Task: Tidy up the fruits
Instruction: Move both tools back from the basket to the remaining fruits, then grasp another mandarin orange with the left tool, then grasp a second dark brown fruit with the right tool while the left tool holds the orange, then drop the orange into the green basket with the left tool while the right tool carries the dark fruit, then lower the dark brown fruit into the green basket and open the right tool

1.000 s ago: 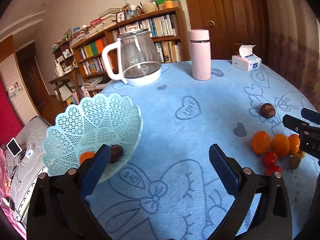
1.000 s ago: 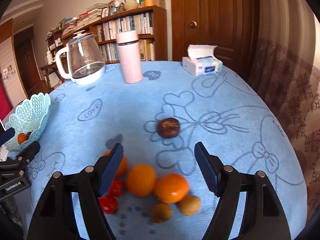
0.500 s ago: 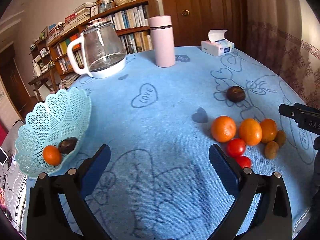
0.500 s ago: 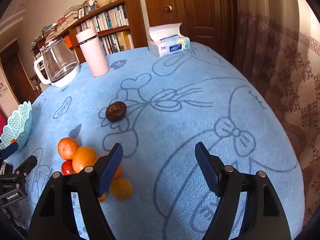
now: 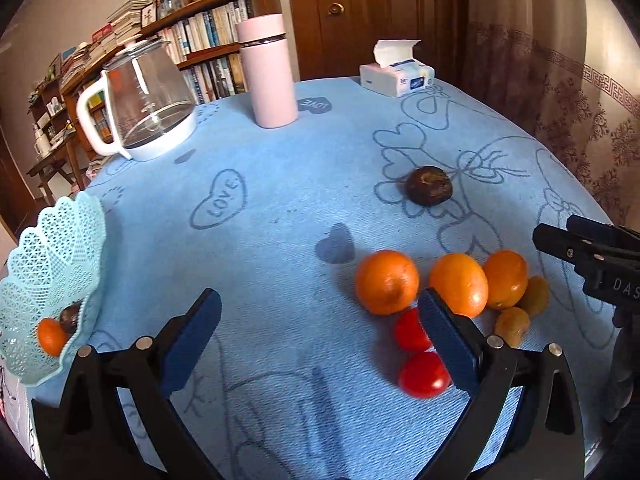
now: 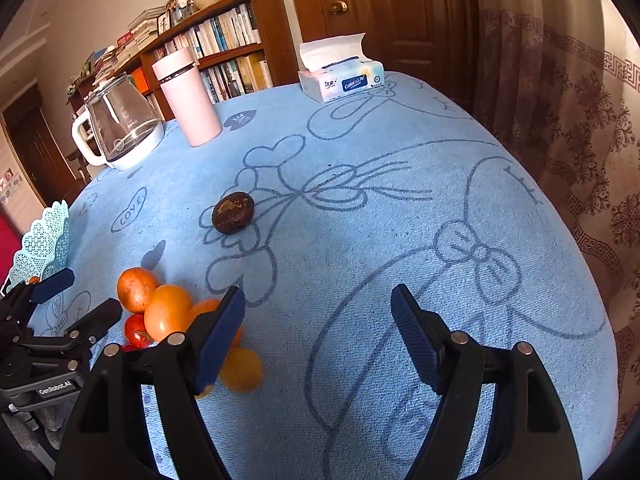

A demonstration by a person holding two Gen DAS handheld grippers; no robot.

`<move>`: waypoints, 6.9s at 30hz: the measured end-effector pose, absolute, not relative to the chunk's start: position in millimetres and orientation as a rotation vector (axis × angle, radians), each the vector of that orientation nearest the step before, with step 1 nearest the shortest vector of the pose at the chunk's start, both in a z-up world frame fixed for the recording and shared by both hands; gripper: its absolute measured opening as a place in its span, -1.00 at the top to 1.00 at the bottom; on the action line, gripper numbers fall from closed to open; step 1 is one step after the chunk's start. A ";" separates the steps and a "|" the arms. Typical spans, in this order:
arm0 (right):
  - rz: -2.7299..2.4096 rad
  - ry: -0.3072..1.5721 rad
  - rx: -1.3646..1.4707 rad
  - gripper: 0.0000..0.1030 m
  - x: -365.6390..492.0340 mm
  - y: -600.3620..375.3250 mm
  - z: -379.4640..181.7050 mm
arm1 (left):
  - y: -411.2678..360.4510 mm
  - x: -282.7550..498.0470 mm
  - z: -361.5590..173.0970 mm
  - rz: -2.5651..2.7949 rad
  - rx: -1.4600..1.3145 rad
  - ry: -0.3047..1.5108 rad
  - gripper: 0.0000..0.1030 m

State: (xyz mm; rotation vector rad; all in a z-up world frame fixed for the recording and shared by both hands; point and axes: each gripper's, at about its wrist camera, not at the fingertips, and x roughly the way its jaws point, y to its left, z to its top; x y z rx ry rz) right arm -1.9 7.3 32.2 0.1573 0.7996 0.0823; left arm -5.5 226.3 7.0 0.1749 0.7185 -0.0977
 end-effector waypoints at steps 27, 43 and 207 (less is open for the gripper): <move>0.035 0.739 0.027 -0.47 -11.0 26.8 38.5 | 217.8 11.0 -7.6 -0.255 0.064 0.753 0.20; 0.052 0.766 0.061 -0.47 -4.6 24.9 31.7 | 243.3 0.9 6.4 -0.099 0.051 0.642 0.20; 0.649 0.823 -0.075 0.07 71.1 355.1 84.1 | 525.2 -88.1 127.9 0.576 -0.303 0.277 -0.94</move>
